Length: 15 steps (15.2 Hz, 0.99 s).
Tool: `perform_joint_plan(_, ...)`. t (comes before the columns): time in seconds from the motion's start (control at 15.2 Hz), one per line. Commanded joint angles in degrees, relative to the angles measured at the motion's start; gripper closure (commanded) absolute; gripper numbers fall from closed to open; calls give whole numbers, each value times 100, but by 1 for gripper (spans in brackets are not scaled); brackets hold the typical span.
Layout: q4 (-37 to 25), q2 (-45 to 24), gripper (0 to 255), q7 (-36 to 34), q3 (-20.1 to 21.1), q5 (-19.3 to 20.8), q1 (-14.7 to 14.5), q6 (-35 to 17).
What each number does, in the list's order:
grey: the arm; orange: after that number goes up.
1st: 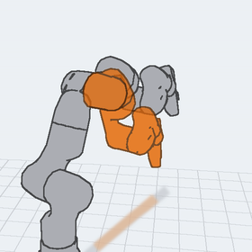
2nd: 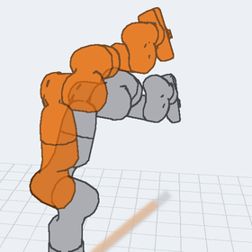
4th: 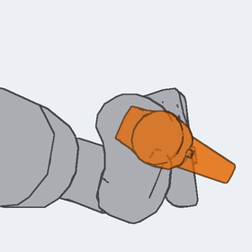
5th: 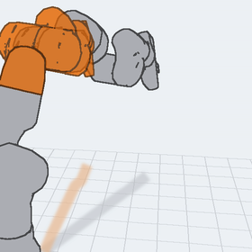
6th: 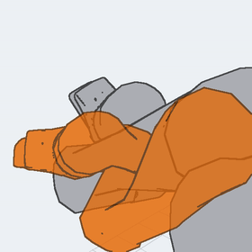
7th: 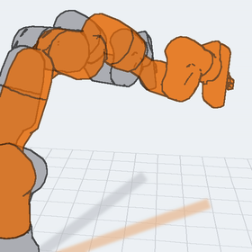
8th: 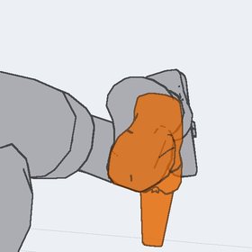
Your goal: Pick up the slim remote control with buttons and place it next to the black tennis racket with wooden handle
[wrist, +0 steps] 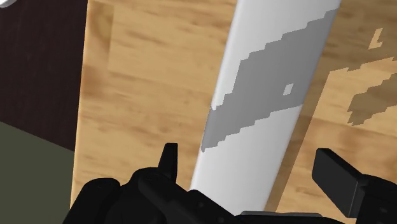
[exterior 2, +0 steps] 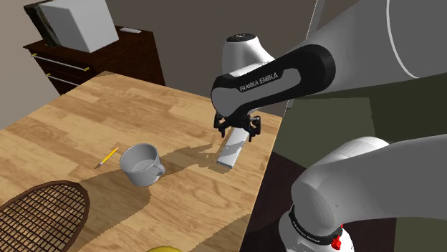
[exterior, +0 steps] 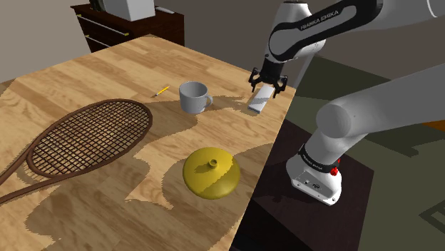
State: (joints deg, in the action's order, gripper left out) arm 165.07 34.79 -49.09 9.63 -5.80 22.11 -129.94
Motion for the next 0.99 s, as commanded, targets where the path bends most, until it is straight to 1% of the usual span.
perform_joint_plan(0.0, 88, -138, 0, -4, 16, -6, 7, -231)
perform_joint_plan(0.07, 111, -180, 0, -4, 21, -8, 8, -295)
perform_joint_plan(0.53, 110, -180, 0, -5, 21, -8, 8, -294)
perform_joint_plan(0.59, 110, -180, 255, -5, 21, -8, 8, -294)
perform_joint_plan(0.92, 109, -180, 255, -5, 22, -8, 8, -293)
